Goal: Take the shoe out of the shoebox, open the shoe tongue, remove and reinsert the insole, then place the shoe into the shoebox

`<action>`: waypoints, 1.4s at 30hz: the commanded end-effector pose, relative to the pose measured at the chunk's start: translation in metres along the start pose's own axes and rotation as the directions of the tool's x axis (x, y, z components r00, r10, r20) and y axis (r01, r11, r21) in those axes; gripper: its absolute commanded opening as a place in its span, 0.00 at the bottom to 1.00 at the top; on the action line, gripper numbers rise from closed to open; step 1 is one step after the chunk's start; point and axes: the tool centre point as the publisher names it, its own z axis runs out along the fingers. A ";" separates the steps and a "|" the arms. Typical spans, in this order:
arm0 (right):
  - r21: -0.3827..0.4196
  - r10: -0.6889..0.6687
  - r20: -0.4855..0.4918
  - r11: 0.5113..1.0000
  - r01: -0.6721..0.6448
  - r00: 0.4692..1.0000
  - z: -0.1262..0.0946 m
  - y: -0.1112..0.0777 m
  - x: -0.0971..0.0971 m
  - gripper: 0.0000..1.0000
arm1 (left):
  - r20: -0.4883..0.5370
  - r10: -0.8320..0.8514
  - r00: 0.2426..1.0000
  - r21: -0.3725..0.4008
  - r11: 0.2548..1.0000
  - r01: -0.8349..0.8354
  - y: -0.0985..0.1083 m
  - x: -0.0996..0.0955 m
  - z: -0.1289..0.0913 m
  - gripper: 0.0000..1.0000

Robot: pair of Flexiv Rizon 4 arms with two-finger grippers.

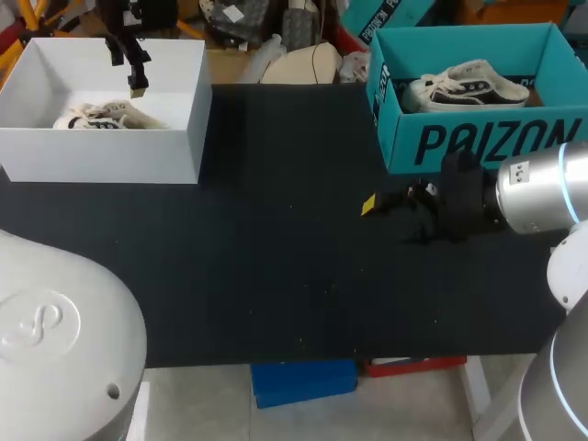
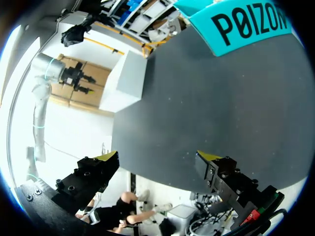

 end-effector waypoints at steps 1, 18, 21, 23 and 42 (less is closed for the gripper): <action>0.001 0.000 0.000 1.000 0.000 1.000 0.000 0.000 0.000 1.00 | -0.106 -0.341 0.934 0.018 0.939 0.344 0.005 0.019 0.001 1.00; 0.224 -0.174 0.415 0.971 0.085 0.893 -0.028 0.061 -0.006 1.00 | -0.218 -0.411 0.885 0.009 0.906 0.423 0.018 0.051 0.029 1.00; 0.272 -0.212 0.475 0.959 0.087 0.854 -0.027 0.073 -0.006 1.00 | -0.202 -0.410 0.889 -0.018 0.910 0.415 0.021 0.053 0.036 1.00; 0.305 -0.242 0.527 0.949 0.084 0.815 -0.027 0.079 -0.006 1.00 | -0.187 -0.417 0.889 -0.031 0.907 0.419 0.023 0.053 0.041 1.00; 0.435 -0.363 0.779 0.900 -0.023 0.511 -0.033 0.101 -0.009 1.00 | -0.130 -0.436 0.890 -0.054 0.900 0.433 0.035 0.053 0.060 1.00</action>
